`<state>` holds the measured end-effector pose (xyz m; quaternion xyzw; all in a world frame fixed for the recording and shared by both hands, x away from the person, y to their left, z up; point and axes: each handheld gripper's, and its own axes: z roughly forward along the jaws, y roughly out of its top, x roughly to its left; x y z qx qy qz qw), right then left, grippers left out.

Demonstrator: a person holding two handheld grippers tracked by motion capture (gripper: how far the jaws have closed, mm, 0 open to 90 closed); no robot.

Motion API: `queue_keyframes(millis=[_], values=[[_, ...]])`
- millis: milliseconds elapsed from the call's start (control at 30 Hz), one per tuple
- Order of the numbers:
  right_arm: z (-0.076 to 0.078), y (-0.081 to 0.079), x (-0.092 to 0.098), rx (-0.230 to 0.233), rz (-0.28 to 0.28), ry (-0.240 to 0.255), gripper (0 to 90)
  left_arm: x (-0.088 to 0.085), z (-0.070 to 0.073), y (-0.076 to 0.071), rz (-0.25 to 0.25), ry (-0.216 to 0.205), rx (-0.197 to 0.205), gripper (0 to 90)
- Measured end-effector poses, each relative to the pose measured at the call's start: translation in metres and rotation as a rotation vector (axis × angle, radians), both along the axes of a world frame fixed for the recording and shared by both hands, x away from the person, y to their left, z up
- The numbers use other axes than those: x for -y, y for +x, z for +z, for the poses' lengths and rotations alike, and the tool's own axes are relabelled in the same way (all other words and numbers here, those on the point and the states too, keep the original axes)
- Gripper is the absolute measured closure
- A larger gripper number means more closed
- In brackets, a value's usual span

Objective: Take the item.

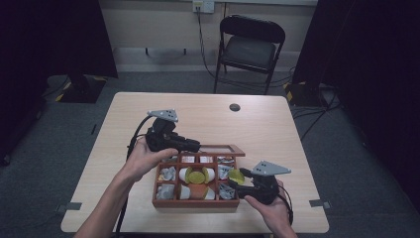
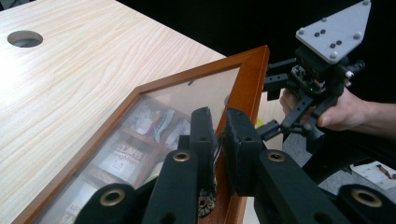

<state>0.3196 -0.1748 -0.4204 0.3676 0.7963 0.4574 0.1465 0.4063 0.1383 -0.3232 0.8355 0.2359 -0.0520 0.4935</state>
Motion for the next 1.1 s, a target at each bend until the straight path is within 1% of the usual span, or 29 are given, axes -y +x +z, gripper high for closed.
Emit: queue_keyframes(millis=[33, 67, 133, 233, 267, 300, 400, 433, 500, 567, 600, 633, 667, 833, 867, 900, 1000, 1033, 1067, 1100], values=[[0.0, 0.0, 0.0, 0.0, 0.0, 0.0, 39.8, 0.0, 0.0, 0.0, 0.0, 0.0, 0.0, 82.1], [0.001, 0.001, 0.006, 0.003, -0.014, -0.002, 39.8, 0.0, 0.0, 0.0, 0.0, 0.005, 0.0, 82.1], [0.001, 0.002, 0.011, 0.006, -0.026, -0.006, 39.8, 0.001, 0.0, -0.001, 0.005, 0.009, -0.014, 82.0], [0.001, 0.007, 0.023, 0.013, -0.056, -0.009, 39.8, 0.002, 0.002, -0.002, 0.007, 0.023, -0.005, 82.0], [0.001, 0.007, 0.023, 0.013, -0.056, -0.009, 39.8, 0.002, 0.002, -0.002, 0.004, 0.025, -0.004, 82.0], [0.0, 0.011, 0.031, 0.009, -0.08, -0.005, 39.8, 0.002, 0.001, -0.002, 0.004, 0.024, -0.006, 82.0], [-0.003, 0.017, 0.04, 0.002, -0.104, -0.008, 39.9, 0.002, 0.001, -0.002, 0.002, 0.026, -0.005, 82.1], [-0.003, 0.017, 0.04, 0.002, -0.104, -0.008, 39.9, 0.002, 0.001, -0.002, 0.003, 0.026, -0.004, 82.1], [-0.005, 0.022, 0.047, -0.007, -0.124, -0.015, 39.9, 0.003, 0.001, -0.002, -0.002, 0.029, -0.004, 82.1], [-0.008, 0.027, 0.052, -0.014, -0.147, -0.003, 39.8, 0.003, 0.001, -0.003, -0.005, 0.034, -0.005, 82.1], [-0.008, 0.031, 0.054, -0.017, -0.151, -0.006, 39.9, 0.003, 0.001, -0.003, -0.008, 0.035, -0.006, 82.1], [-0.008, 0.031, 0.054, -0.017, -0.151, -0.006, 39.9, 0.003, 0.001, -0.003, -0.008, 0.035, -0.006, 82.1], [-0.01, 0.036, 0.055, -0.016, -0.15, -0.016, 39.9, 0.003, 0.001, -0.003, -0.009, 0.036, -0.005, 82.1], [-0.016, 0.049, 0.061, -0.038, -0.162, -0.044, 39.9, 0.004, 0.0, -0.006, -0.022, 0.053, -0.007, 82.1], [-0.016, 0.049, 0.061, -0.038, -0.162, -0.044, 39.9, 0.004, 0.0, -0.006, -0.022, 0.053, -0.007, 82.2], [-0.021, 0.055, 0.063, -0.052, -0.176, -0.051, 39.9, 0.004, 0.0, -0.006, -0.023, 0.055, -0.006, 82.2], [-0.029, 0.061, 0.065, -0.071, -0.188, -0.053, 39.8, 0.005, -0.001, -0.006, -0.024, 0.059, -0.006, 82.2], [-0.029, 0.061, 0.065, -0.071, -0.188, -0.053, 39.8, 0.005, -0.001, -0.006, -0.024, 0.059, -0.006, 82.2], [-0.037, 0.064, 0.066, -0.088, -0.195, -0.069, 39.8, 0.005, -0.001, -0.007, -0.027, 0.062, -0.005, 82.3], [-0.039, 0.065, 0.066, -0.094, -0.195, -0.073, 39.8, 0.005, -0.001, -0.007, -0.026, 0.061, -0.006, 82.2]])
